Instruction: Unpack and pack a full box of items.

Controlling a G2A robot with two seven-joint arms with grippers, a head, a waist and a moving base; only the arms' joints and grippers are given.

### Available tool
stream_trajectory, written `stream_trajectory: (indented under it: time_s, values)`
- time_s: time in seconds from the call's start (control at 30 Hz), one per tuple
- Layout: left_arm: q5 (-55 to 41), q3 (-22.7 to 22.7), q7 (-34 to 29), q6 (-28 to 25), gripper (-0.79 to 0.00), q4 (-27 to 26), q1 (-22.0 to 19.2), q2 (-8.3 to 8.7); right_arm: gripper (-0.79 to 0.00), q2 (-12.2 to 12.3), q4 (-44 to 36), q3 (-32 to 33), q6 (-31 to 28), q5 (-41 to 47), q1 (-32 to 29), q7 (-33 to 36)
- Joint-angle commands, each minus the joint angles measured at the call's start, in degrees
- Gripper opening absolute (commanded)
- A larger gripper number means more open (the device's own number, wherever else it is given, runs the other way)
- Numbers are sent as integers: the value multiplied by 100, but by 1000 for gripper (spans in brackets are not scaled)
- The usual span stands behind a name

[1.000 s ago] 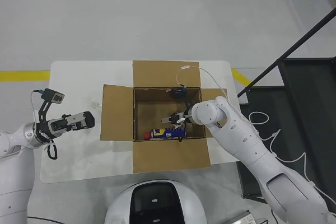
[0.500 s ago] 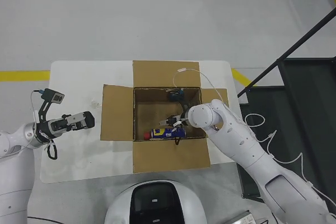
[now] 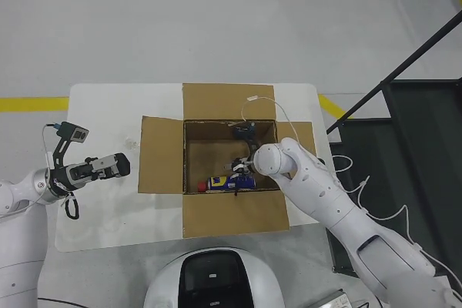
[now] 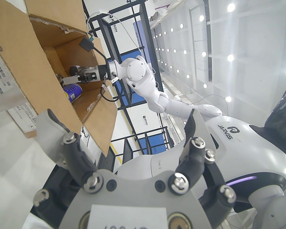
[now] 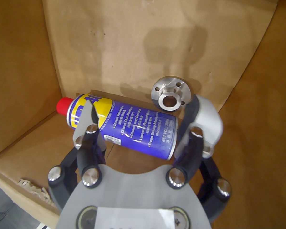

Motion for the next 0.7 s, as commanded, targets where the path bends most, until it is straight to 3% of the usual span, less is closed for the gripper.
stream_trajectory:
  time_s: [0.0,0.1,0.23,0.5,0.67]
  values:
    - [0,0,0,0,0,0,0,0,-252,-18,49,-23,28,-21,-7,-16]
    - [0,0,0,0,0,0,0,0,-243,-43,116,-38,73,-33,-7,-45]
    - [0,0,0,0,0,0,0,0,-299,-78,231,-57,203,-86,10,-100]
    - [0,0,0,0,0,0,0,0,-326,-143,415,-82,278,-95,42,-90]
    - [0,0,0,0,0,0,0,0,-403,-188,508,-138,407,-197,83,-76]
